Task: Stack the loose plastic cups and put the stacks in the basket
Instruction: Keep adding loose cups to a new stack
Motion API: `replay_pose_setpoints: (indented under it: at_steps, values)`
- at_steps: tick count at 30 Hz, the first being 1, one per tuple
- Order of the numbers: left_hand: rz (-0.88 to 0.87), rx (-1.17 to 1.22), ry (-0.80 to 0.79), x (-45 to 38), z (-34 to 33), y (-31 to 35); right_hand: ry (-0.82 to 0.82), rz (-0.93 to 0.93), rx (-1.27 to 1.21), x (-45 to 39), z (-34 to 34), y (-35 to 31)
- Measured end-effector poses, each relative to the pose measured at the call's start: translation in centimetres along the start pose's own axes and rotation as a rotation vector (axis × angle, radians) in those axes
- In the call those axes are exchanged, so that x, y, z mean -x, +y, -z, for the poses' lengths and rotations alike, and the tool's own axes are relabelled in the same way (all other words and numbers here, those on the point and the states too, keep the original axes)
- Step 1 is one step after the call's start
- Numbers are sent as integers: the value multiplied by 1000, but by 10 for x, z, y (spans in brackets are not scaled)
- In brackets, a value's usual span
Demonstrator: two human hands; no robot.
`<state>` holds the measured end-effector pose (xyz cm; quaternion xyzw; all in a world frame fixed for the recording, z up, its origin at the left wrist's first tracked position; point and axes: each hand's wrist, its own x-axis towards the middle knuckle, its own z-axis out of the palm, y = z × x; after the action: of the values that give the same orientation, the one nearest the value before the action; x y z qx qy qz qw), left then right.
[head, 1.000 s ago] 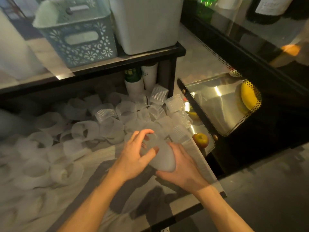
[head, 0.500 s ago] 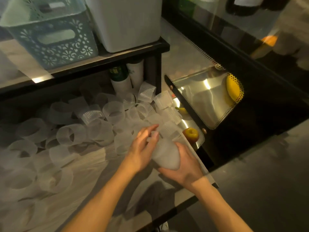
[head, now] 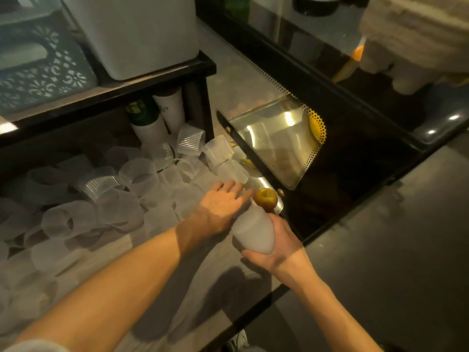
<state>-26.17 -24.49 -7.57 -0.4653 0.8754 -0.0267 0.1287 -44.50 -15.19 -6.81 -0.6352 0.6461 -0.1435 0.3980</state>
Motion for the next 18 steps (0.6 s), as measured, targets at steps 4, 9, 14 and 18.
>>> replay_pose_setpoints:
  at_steps: [4,9,14,18]
  values:
    - [80,11,62,-6,1,7,5,-11,-8,2,1,4]
    - [278,340,202,13,18,-4,-19,5,-2,2,3,7]
    - [529,1043,370,57,30,-19,-74,50,-5,2,-2,4]
    - [623,1418,422,86,30,-15,-88,98,-9,0,-11,-11]
